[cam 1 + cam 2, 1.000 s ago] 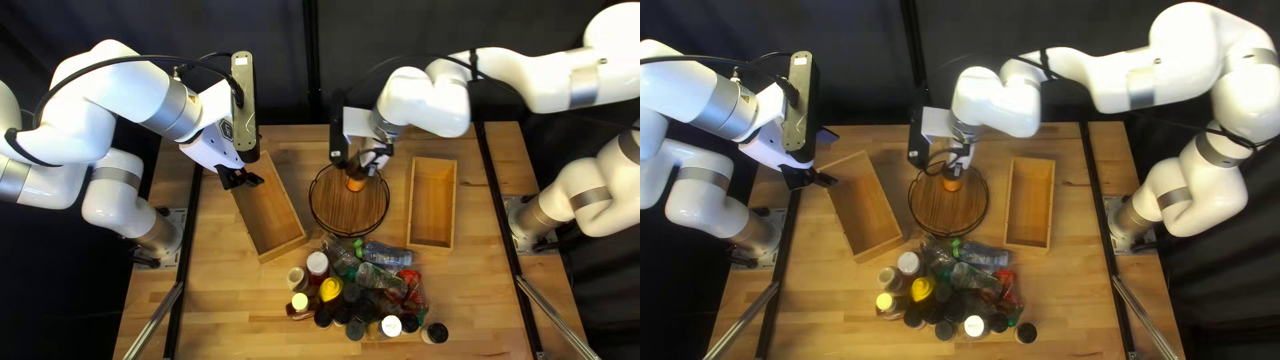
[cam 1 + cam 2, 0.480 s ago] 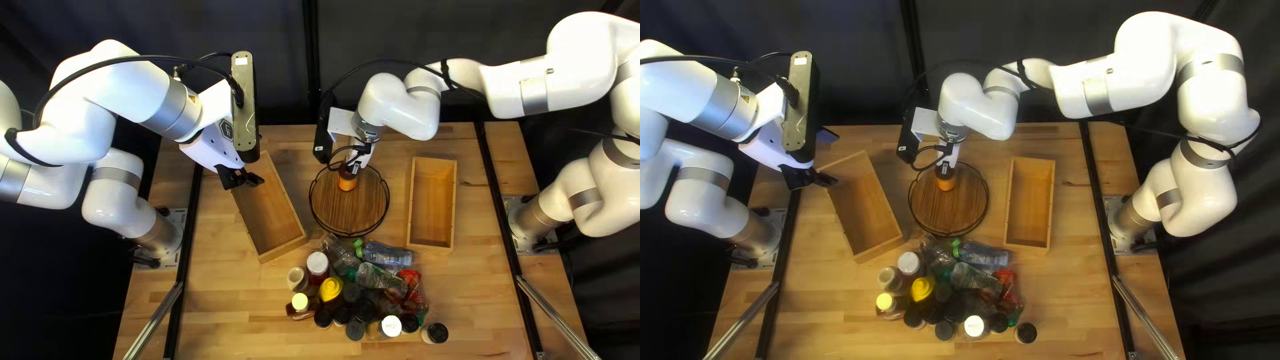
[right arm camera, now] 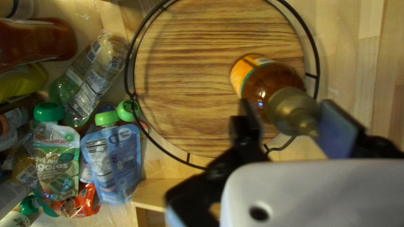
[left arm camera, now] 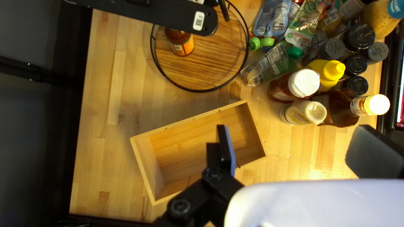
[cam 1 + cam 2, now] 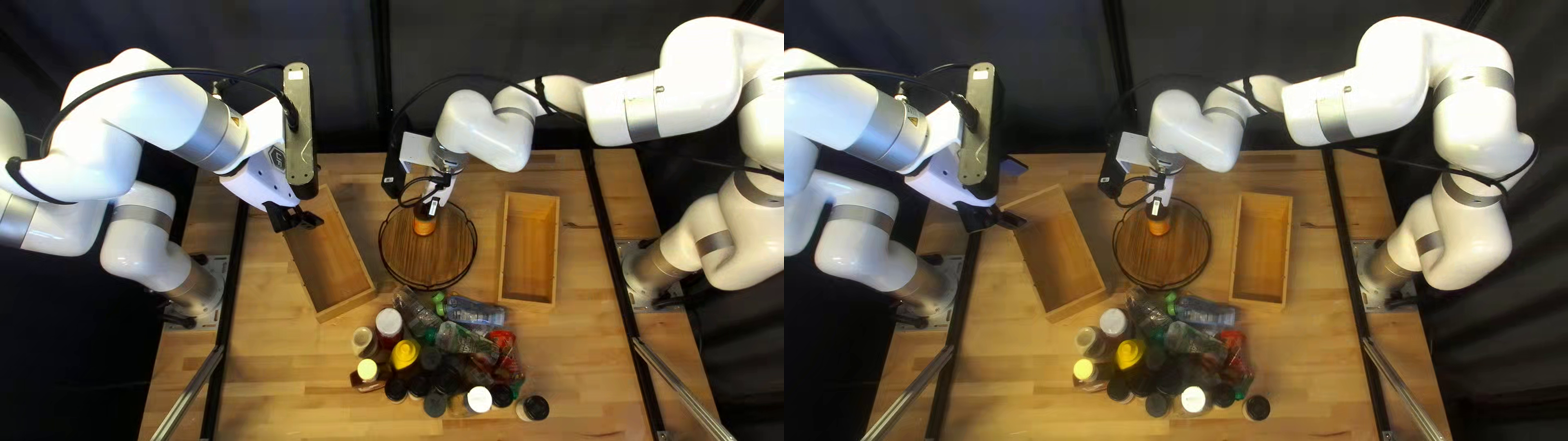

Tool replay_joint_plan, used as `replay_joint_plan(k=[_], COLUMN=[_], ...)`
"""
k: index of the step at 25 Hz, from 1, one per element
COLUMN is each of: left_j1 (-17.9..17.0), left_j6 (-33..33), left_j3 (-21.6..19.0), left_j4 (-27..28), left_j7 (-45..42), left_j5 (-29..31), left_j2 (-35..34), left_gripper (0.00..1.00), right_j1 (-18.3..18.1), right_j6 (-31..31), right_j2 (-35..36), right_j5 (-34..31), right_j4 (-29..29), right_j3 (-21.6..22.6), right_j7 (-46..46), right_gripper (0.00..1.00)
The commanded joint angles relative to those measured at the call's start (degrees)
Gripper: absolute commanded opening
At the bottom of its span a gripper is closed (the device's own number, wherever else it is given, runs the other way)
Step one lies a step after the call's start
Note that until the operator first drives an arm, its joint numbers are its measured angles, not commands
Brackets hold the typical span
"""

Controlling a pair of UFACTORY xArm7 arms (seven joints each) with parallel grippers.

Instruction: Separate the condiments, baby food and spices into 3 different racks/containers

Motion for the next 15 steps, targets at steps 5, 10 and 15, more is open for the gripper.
replay_joint_plan(k=[5, 10, 15], left_j1=[0.00, 0.00, 0.00], left_j6=[0.00, 0.00, 0.00], left_j3=[0.00, 0.00, 0.00], left_j4=[0.00, 0.00, 0.00], left_j7=[0.00, 0.00, 0.00], left_j5=[0.00, 0.00, 0.00], left_j2=[0.00, 0.00, 0.00], left_gripper=[1.00, 1.00, 1.00], right_j1=[5.89, 10.18, 14.46], right_j6=[13.04, 16.31, 16.51], right_j2=[-9.00, -13.37, -14.05], right_j5=[-5.50, -5.63, -4.88], right_j4=[2.74, -0.32, -2.43], right_j3=[5.79, 10.84, 15.74], right_j7=[8.64, 13.49, 17.94], right_gripper=[1.00, 1.00, 1.00])
